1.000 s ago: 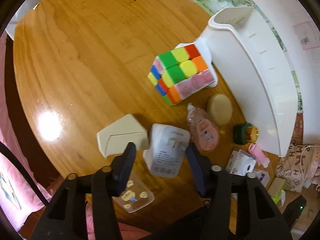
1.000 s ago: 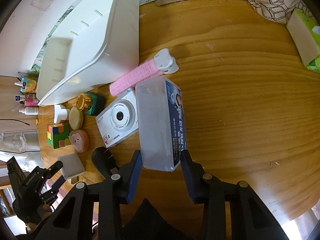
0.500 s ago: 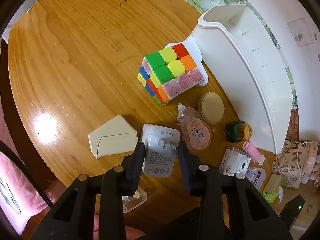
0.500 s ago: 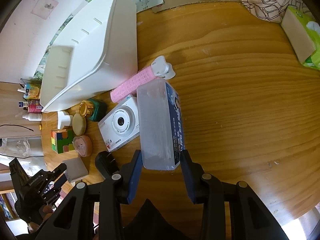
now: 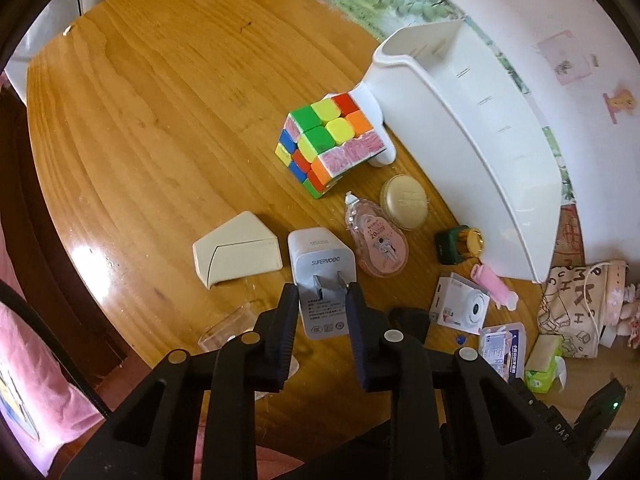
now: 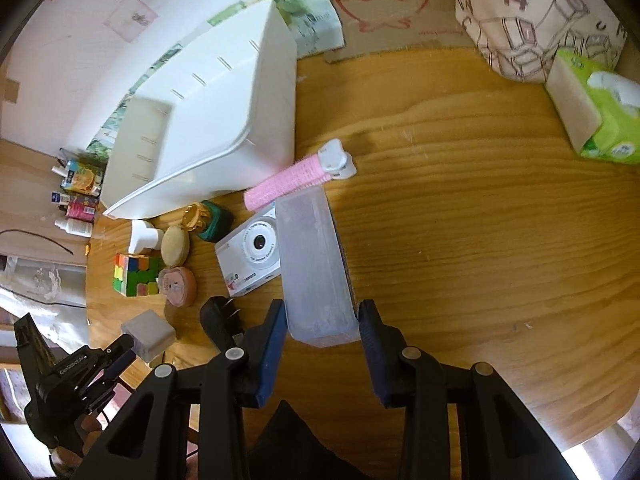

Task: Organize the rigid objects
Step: 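Close the right tool on the clear box while the left tool grasps the white charger, then carry both items over the white bin and open both tools to drop them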

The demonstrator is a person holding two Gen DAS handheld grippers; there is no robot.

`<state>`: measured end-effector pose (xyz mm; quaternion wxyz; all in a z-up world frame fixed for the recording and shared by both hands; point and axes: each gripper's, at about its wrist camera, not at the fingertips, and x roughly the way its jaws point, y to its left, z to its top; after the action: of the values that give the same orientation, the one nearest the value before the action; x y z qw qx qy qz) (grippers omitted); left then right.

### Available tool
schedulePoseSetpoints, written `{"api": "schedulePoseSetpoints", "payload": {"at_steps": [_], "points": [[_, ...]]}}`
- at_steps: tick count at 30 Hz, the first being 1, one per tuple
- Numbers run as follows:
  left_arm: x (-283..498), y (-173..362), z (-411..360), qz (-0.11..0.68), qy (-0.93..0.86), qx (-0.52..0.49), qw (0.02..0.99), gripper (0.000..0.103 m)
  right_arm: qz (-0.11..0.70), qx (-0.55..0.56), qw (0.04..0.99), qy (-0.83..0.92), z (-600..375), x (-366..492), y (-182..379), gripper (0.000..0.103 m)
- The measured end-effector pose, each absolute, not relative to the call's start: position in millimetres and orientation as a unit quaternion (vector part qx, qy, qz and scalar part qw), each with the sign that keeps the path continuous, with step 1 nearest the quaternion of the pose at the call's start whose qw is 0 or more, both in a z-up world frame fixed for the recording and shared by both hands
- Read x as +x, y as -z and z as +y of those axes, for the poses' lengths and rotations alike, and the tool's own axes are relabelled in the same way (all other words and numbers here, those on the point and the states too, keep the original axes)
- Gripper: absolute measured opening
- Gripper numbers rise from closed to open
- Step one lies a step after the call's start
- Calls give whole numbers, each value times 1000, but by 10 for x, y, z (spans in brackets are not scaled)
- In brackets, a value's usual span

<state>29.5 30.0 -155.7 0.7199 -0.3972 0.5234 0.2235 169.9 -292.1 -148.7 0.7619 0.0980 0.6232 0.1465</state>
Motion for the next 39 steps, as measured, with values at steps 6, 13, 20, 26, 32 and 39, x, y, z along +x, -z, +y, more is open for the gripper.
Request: {"api": "schedulePoseSetpoints", "payload": {"at_steps": [6, 13, 20, 26, 32, 39], "points": [[172, 1299, 125, 491, -220, -363, 761, 25, 574, 55, 799, -168, -2846, 1521, 1191, 35], [95, 970, 49, 456, -215, -324, 800, 25, 498, 4, 837, -226, -2638, 1275, 848, 35], [229, 624, 154, 420, -211, -285, 835, 25, 419, -19, 868, -265, -2459, 1195, 537, 35], [470, 382, 239, 385, -186, -243, 871, 26, 356, -29, 891, -279, -2256, 1271, 319, 35], [817, 255, 328, 350, -147, -198, 904, 25, 304, -40, 916, -260, -2004, 1456, 240, 35], [1299, 368, 513, 350, -96, -174, 915, 15, 287, -59, 927, -235, -1739, 1775, 323, 35]]}}
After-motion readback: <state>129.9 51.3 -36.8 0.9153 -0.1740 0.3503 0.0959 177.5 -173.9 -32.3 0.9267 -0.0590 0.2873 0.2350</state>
